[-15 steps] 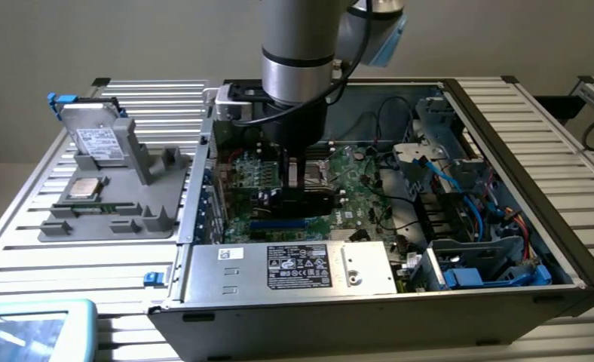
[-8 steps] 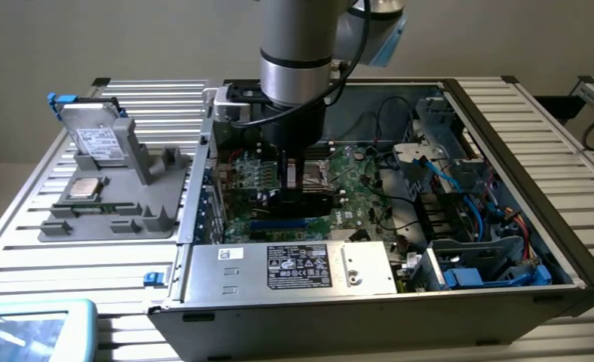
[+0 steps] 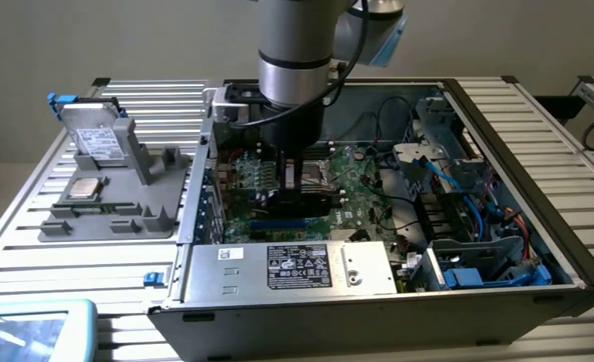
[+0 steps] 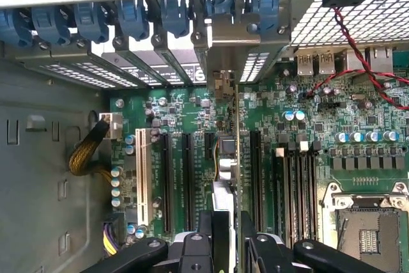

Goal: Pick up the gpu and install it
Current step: 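Insert the gpu into the slot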

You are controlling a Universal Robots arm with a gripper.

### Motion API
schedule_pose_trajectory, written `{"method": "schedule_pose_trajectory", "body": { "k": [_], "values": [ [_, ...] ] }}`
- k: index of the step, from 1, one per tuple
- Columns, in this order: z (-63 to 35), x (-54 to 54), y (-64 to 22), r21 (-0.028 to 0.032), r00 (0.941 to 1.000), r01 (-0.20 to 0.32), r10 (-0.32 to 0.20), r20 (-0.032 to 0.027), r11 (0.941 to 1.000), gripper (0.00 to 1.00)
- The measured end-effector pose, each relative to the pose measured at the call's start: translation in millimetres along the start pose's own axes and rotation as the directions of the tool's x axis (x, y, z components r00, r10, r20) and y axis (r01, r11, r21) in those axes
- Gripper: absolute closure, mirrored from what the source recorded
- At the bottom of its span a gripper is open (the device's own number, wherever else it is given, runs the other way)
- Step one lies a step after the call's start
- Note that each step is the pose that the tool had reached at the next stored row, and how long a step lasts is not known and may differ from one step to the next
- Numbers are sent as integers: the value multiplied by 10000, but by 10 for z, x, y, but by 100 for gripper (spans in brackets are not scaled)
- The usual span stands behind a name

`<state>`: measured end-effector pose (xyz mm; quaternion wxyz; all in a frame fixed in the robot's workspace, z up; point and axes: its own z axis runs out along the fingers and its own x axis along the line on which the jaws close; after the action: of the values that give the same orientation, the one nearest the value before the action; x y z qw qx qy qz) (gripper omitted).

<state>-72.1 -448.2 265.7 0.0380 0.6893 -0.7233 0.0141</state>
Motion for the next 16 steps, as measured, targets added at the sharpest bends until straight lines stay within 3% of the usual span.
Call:
{"method": "schedule_pose_trajectory", "body": {
  "k": [16],
  "values": [
    [48,-3,34,-1,10000,1,-1,-1,10000,73]
  ]
}}
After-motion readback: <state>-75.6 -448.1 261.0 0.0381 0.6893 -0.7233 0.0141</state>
